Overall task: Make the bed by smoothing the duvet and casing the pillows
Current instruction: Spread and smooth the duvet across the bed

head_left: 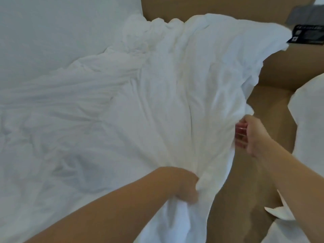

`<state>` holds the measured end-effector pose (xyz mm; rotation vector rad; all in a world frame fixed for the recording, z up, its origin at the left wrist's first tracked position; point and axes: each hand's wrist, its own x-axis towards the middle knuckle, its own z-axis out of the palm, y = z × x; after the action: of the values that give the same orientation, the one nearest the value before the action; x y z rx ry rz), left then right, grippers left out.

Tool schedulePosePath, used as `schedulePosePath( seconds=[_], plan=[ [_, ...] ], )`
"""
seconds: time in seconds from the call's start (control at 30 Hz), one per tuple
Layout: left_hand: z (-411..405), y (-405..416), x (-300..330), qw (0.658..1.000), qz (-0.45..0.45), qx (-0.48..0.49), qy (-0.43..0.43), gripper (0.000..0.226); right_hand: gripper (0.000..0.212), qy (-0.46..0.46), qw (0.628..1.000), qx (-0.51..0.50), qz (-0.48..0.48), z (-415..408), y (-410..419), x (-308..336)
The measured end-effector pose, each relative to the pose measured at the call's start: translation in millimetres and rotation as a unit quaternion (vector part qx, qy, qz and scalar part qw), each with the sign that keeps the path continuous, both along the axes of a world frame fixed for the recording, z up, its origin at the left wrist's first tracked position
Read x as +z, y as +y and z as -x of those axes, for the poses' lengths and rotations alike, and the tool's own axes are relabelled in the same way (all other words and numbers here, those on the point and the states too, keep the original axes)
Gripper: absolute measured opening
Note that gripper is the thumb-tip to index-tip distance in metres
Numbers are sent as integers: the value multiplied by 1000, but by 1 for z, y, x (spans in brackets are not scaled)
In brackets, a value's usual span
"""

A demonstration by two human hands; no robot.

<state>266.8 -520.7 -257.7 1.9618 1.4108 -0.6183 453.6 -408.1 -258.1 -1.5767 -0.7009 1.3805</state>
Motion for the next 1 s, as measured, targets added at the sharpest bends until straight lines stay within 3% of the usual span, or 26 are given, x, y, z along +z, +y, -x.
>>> schedulePosePath(
  seconds=[0.07, 0.1, 0.17, 0.2, 0.27, 0.3, 0.37, 0.47, 0.53, 0.6, 0.67, 0.73, 0.77, 0.87, 0.93, 1.0],
  plan=[
    [-8, 8, -3, 995, 37, 4, 90, 27, 44, 6, 993, 55, 100, -7, 16, -15],
    [-9, 15, -1, 995, 18, 32, 92, 28, 61, -11, 990, 61, 126, -3, 25, -24],
    [-2, 37, 2, 986, -139, 55, 75, 38, 82, -106, 987, 68, 95, 18, 40, -41],
    [7, 47, 6, 966, -240, 59, 78, 47, 89, -163, 981, 89, 55, 33, 46, -48],
    [37, 63, 8, 911, -386, 117, 87, 63, 88, -259, 949, 178, -30, 65, 49, -53],
    [59, 68, 2, 890, -411, 172, 101, 68, 83, -311, 922, 219, -69, 79, 48, -54],
    [107, 61, -21, 872, -370, 285, 145, 70, 72, -428, 845, 287, -141, 97, 41, -58],
    [153, 29, -59, 906, -218, 330, 149, 66, 68, -518, 739, 407, -140, 114, 23, -72],
    [164, 27, -60, 919, -204, 320, 109, 66, 67, -532, 730, 416, -111, 119, 19, -76],
    [175, 31, -46, 908, -259, 298, 142, 67, 67, -541, 735, 396, -106, 124, 16, -71],
    [200, 29, -31, 842, -369, 327, 217, 71, 69, -550, 731, 387, -117, 136, 11, -63],
    [241, 28, -23, 790, -343, 474, 186, 80, 70, -547, 714, 409, -153, 157, 4, -53],
    [252, 27, -20, 791, -279, 528, 132, 85, 70, -536, 706, 428, -178, 169, 0, -47],
    [241, 10, -15, 895, -148, 420, 39, 66, 64, -478, 709, 466, -227, 213, -11, -29],
    [240, -1, -10, 912, -141, 385, -8, 48, 60, -463, 710, 478, -229, 237, -17, -21],
    [266, -10, 4, 898, -168, 406, -2, 47, 61, -504, 671, 507, -198, 258, -25, -18]
  ],
)
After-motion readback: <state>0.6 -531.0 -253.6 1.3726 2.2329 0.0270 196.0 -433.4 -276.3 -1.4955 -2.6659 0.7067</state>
